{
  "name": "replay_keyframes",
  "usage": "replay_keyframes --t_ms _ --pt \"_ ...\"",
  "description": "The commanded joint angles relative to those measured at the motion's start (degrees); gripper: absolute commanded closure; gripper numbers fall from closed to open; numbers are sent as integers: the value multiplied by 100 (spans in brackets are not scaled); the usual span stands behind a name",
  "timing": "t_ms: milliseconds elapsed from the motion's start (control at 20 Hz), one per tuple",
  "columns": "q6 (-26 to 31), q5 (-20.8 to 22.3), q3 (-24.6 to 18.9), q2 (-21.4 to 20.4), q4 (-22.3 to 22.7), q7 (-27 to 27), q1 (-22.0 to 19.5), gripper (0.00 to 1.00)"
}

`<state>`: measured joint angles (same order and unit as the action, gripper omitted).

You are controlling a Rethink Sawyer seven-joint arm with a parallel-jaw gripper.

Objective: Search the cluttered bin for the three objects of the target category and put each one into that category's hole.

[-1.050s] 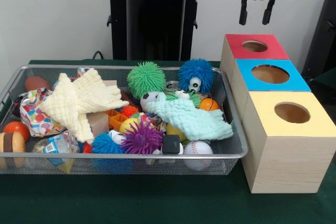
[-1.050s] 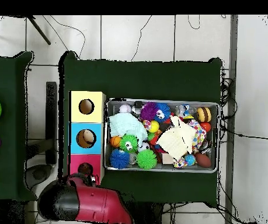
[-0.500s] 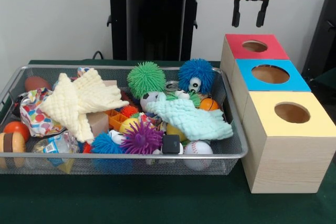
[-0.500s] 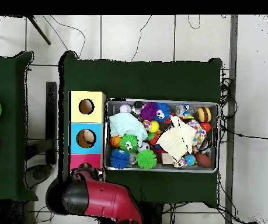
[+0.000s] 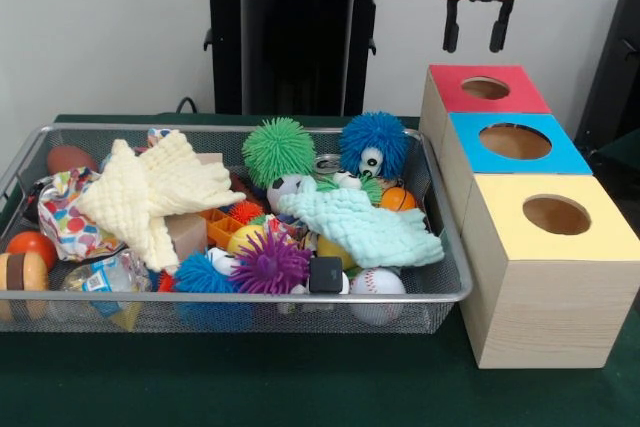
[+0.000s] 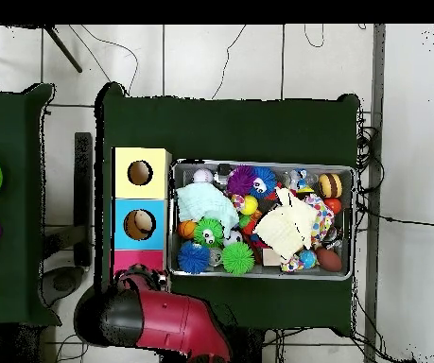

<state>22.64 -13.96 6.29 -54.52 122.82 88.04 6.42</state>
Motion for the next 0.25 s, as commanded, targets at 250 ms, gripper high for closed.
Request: replay_keyframes --t_ms 250 --pt "400 257 -288 37 -220 608 -160 0"
